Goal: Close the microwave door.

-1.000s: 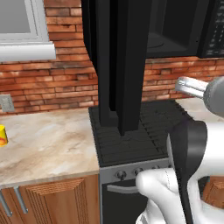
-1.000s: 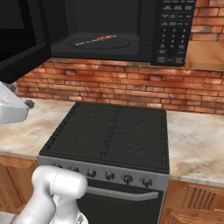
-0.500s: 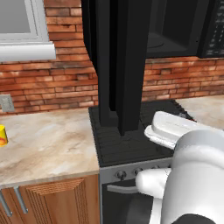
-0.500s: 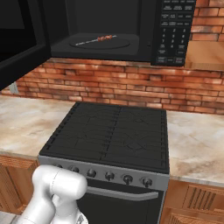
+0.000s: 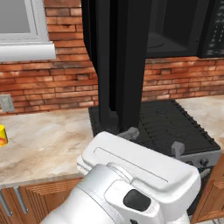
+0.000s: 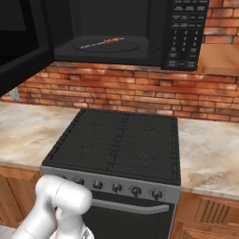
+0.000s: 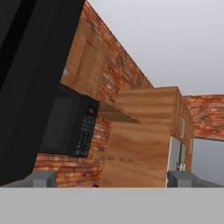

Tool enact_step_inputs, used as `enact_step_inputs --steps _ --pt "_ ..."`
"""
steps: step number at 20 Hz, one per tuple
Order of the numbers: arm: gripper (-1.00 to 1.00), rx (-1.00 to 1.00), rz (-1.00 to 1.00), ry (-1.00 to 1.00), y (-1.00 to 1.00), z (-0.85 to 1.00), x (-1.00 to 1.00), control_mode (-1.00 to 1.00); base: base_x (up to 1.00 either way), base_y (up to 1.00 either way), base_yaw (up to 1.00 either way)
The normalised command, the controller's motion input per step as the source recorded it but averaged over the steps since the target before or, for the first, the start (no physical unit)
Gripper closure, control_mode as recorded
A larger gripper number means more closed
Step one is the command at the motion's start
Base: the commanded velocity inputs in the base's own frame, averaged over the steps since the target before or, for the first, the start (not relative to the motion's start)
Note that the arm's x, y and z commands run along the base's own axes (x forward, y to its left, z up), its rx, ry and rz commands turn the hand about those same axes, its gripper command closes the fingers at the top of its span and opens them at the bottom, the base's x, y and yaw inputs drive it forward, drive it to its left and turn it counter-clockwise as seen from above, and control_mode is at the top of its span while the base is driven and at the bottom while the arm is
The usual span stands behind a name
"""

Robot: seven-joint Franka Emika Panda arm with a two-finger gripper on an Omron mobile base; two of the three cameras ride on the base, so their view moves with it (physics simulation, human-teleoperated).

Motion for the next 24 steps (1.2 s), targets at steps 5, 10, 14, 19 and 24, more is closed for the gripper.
enact_step_inputs --steps 5,10,14,19,24 --pt "-1.0 -0.21 -0.3 -0.03 0.95 -0.14 0.14 -1.0 0.0 0.0 0.0" --pt "-1.0 0.08 -0.13 -0.15 0.27 -0.08 0.8 -1.0 0.0 0.0 0.0" --pt "-1.0 0.16 -0.01 -0.18 0.0 -0.08 0.96 -1.0 0.0 0.0 0.0" --pt "-1.0 0.02 0.0 -0.17 0.34 -0.01 0.57 -1.0 0.0 0.0 0.0" --pt "-1.0 -0.04 0.0 -0.09 0.34 0.0 0.5 -1.0 0.0 0.0 0.0"
